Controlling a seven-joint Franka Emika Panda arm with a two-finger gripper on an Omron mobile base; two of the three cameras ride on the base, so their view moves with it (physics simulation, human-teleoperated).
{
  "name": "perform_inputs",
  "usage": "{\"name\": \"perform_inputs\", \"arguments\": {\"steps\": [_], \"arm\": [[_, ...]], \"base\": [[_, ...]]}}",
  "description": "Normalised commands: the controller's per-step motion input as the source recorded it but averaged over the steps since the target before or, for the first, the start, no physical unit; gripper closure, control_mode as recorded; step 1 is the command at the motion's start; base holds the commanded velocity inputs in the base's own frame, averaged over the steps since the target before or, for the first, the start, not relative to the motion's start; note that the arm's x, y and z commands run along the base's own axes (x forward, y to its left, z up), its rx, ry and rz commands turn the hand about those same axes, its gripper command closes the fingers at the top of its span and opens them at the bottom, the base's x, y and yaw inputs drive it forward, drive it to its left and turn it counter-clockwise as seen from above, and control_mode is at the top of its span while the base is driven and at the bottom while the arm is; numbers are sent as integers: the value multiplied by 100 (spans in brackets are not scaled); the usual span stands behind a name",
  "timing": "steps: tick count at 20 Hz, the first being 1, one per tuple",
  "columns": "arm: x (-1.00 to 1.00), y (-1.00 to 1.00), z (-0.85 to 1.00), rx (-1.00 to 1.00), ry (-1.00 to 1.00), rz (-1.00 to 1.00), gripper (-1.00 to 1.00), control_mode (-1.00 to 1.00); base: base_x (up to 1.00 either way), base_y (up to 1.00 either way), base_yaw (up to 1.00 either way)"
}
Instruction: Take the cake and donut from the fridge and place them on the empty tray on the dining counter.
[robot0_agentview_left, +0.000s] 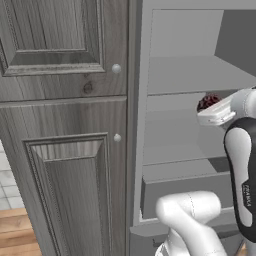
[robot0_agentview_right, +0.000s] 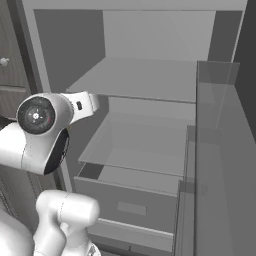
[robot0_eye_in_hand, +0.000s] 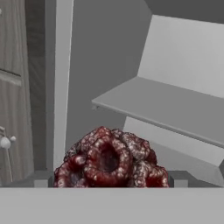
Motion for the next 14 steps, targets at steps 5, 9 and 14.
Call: {"name": "perform_inputs", "arguments": {"steps": [5,9,14], "arm": [[-19,4,-22,0,0,0,100,100],[0,0,0,0,0,0,100,100],[0,0,0,0,0,0,100,100]], "base": [[-6,0,0],[-54,4,0],[-90,8,0]]}}
